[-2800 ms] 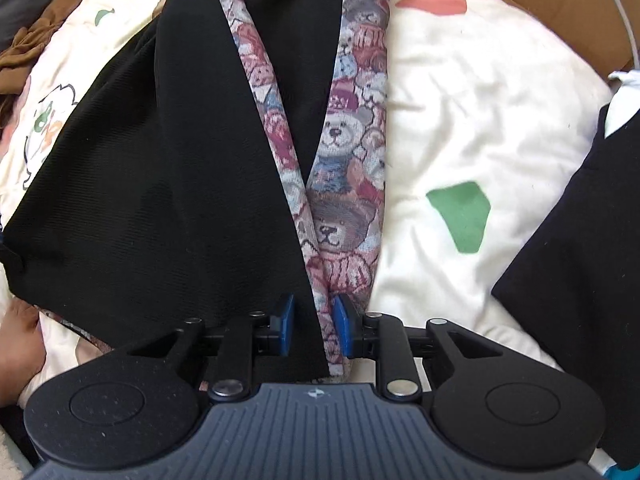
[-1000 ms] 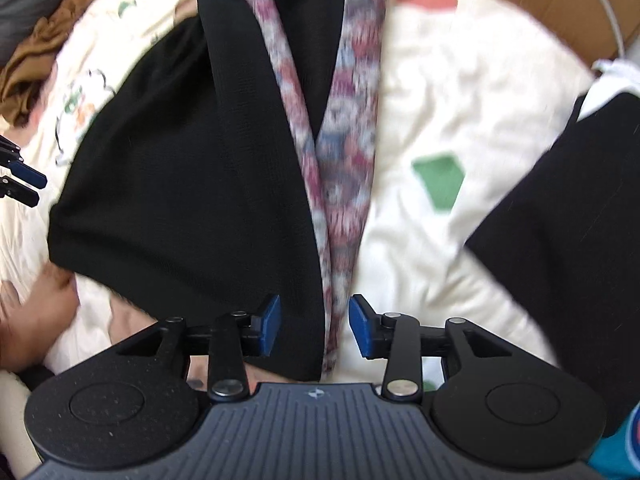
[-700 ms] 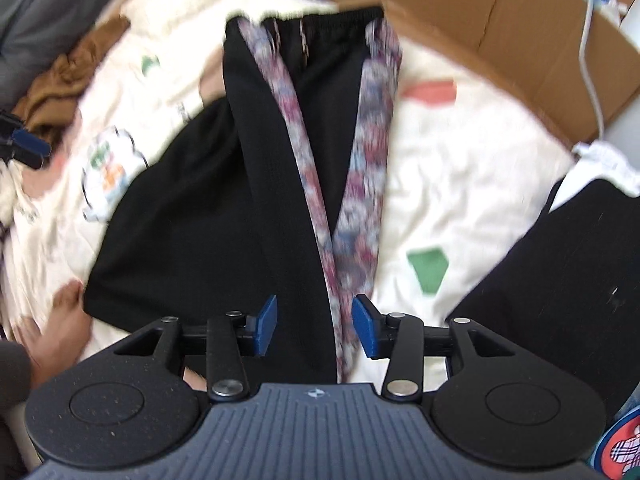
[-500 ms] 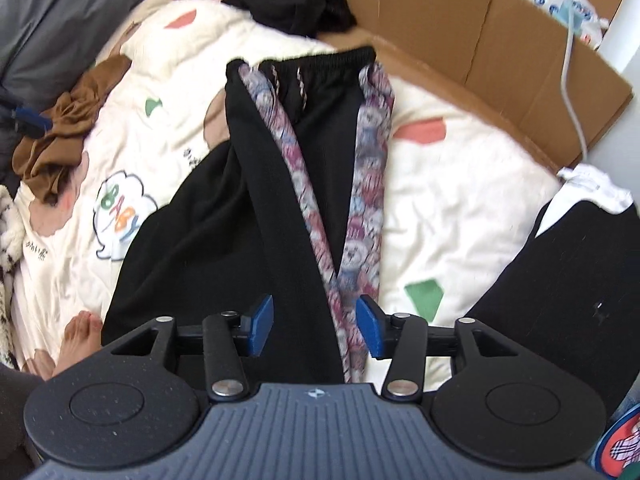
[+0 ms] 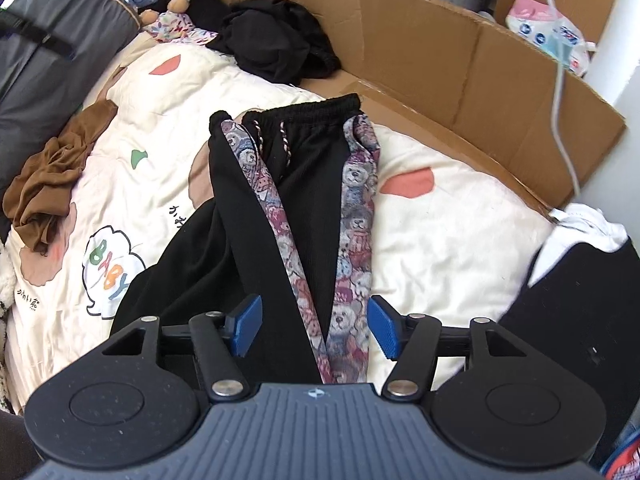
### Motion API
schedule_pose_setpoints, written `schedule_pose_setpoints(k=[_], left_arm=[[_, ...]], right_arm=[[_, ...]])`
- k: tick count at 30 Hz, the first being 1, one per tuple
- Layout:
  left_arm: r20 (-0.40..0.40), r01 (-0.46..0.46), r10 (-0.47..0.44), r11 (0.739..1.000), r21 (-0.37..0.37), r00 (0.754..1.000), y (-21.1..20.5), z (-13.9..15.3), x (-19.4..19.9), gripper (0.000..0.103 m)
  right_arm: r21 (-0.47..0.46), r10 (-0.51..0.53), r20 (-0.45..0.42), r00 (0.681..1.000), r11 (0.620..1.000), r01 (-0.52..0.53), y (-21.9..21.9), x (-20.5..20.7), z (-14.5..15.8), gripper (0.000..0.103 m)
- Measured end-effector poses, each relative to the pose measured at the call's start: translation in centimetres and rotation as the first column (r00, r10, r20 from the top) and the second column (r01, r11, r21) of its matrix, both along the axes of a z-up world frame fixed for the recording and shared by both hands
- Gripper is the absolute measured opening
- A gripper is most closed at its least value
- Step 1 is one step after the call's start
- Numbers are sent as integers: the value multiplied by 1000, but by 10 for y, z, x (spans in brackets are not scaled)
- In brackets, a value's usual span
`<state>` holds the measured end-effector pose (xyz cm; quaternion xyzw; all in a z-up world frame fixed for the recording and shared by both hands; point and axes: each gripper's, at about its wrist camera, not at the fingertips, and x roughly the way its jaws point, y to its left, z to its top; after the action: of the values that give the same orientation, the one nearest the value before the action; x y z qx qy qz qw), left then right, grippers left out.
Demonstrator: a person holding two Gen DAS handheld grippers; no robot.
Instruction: Fold clothes
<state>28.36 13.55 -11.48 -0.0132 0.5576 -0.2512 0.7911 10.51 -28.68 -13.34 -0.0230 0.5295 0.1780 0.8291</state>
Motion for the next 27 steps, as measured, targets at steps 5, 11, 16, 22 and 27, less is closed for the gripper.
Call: schedule_pose_setpoints(k=[5, 11, 16, 22, 27], left_arm=[[-40, -38, 37, 999, -20, 999, -7, -34, 33, 42], [-89, -35, 33, 999, -15, 995, -22, -72, 63, 42], [-153, -52, 44, 998, -48, 987, -30, -123, 71, 43], [-220, -154, 118, 976, -153, 968, -26, -179, 72, 44], [-226, -198, 160, 968, -157, 961, -26, -198, 79, 68]], right_arm=[[25, 27, 3, 1000, 999, -28, 6, 11, -24, 63], [17, 90, 4, 996, 996, -90, 24, 21, -51, 63], [22, 104, -3, 995, 994, -104, 37, 26, -73, 63], [28, 116, -22, 993, 993, -115, 49, 28, -102, 63], [33, 113, -5, 994, 993, -113, 51, 30, -122, 63]])
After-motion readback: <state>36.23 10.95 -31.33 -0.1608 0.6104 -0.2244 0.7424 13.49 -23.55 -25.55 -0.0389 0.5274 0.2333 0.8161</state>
